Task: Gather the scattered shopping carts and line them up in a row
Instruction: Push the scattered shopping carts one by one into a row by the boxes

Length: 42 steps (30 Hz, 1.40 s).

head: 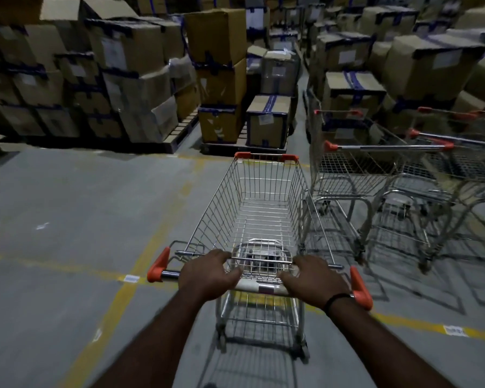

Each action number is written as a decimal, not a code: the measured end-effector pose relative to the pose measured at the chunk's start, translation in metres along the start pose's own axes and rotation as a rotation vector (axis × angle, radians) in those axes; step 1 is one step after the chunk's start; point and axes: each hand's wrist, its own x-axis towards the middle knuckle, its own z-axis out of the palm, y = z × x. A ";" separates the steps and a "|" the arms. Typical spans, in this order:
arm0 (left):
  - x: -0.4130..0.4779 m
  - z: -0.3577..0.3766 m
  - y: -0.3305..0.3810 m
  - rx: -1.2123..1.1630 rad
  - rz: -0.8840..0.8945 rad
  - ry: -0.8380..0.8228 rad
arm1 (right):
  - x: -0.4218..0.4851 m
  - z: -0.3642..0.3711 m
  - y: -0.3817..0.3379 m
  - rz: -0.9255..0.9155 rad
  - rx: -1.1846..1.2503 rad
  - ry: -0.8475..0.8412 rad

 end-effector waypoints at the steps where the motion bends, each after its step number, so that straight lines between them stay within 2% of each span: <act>1: 0.015 -0.004 -0.007 -0.001 0.011 -0.007 | 0.012 -0.001 -0.007 0.015 0.008 0.006; 19: 0.244 -0.057 -0.083 0.006 0.162 -0.019 | 0.214 -0.024 -0.088 0.139 0.022 0.049; 33: 0.424 -0.076 -0.059 -0.014 0.089 -0.020 | 0.400 -0.081 -0.067 0.135 0.038 0.022; 42: 0.475 -0.083 -0.048 -0.039 0.038 -0.059 | 0.466 -0.101 -0.059 0.117 -0.052 -0.078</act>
